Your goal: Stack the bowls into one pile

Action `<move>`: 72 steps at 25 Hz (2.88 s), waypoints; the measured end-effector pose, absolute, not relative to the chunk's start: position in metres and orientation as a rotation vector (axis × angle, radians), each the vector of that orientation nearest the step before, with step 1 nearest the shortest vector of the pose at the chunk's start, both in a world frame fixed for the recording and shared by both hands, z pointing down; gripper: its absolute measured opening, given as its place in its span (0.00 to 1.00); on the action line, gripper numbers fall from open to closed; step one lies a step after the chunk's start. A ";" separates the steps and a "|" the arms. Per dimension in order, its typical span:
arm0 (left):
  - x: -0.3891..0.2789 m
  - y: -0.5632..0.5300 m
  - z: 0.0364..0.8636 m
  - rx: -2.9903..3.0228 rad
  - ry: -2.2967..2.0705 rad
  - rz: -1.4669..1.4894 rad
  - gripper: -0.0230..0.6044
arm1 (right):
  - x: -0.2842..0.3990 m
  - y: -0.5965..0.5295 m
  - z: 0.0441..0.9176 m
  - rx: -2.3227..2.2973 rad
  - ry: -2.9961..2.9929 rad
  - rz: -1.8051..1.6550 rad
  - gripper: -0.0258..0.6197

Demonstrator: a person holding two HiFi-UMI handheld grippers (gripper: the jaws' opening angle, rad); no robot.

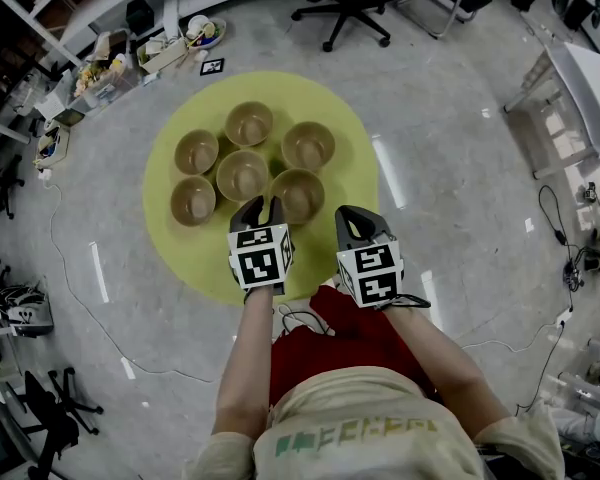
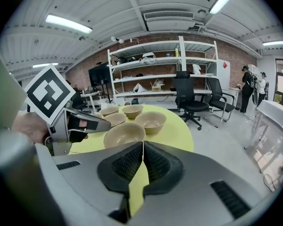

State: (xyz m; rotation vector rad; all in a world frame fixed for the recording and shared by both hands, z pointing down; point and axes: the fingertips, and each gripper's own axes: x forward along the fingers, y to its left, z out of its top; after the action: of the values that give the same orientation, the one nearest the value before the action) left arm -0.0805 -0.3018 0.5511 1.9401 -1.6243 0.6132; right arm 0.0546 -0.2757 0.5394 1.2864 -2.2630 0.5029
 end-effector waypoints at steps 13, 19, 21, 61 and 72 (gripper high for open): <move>-0.090 -0.295 0.524 1.956 -1.687 0.530 0.18 | 0.053 -0.273 0.522 1.321 -2.292 0.473 0.10; -0.100 -0.289 0.508 1.970 -1.722 0.483 0.15 | 0.046 -0.271 0.510 1.327 -2.313 0.450 0.10; -0.102 -0.286 0.504 1.974 -1.736 0.463 0.13 | 0.047 -0.269 0.507 1.332 -2.321 0.444 0.10; -0.133 -0.142 0.430 2.226 -1.735 0.269 0.07 | 0.021 -0.140 0.440 1.557 -2.370 0.268 0.09; -0.157 -0.074 0.422 2.283 -1.727 0.214 0.07 | -0.003 -0.069 0.433 1.591 -2.400 0.207 0.09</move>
State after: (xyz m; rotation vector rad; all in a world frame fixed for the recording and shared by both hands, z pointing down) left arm -0.1572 -0.0739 0.4215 2.2832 -1.7267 0.2141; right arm -0.0033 -0.0689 0.4327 1.5908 -2.3996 0.2068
